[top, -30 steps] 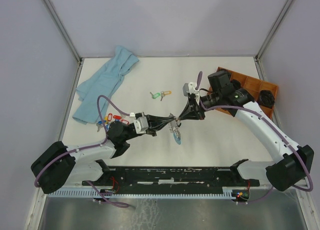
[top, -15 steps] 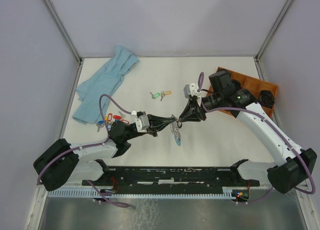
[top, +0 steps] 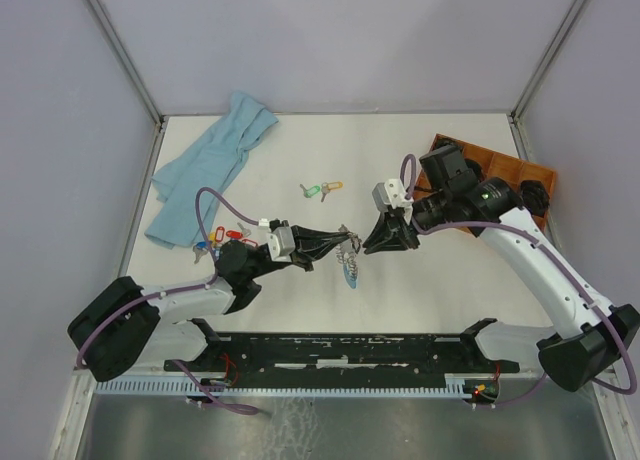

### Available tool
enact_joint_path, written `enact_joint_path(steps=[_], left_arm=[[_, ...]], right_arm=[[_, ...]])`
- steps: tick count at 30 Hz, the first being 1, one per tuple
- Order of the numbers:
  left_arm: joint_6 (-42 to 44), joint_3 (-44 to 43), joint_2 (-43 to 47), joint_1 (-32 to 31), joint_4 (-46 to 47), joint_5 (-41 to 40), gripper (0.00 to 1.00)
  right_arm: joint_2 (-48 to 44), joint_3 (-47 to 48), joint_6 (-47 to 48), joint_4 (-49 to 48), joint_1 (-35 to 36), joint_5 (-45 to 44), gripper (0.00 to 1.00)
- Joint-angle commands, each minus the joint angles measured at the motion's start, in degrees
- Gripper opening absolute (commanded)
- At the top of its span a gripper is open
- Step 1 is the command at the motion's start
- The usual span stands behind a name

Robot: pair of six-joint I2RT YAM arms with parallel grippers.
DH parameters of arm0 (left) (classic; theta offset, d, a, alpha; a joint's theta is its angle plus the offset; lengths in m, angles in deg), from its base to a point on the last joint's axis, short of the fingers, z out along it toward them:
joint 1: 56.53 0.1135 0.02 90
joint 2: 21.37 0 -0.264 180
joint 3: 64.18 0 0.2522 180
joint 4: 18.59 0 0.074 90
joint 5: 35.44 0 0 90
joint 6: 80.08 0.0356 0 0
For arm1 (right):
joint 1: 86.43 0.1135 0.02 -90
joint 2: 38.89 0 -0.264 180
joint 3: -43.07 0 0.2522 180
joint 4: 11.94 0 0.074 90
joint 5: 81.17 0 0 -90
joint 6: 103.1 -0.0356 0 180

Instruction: Remove the keys from the keyring

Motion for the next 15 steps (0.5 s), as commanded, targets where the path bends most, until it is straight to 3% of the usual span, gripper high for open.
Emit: enact_joint_path(steps=[1, 5, 11, 15], left_arm=[[-4.1, -0.5, -0.3, 0.3, 8.1, 0.5, 0.03], [-4.6, -0.4, -0.5, 0.3, 9.0, 0.5, 0.03], [-4.9, -0.3, -1.0, 0.5, 9.9, 0.6, 0.03], [-5.3, -0.1, -0.8, 0.7, 10.1, 1.2, 0.03]], right_arm=[[-0.4, 0.3, -1.4, -2.8, 1.3, 1.0, 0.21], [-0.6, 0.1, -0.9, -2.4, 1.7, 1.3, 0.22], [-0.9, 2.4, 9.8, 7.3, 2.5, 3.0, 0.28], [-1.7, 5.8, 10.4, 11.0, 2.3, 0.9, 0.31]])
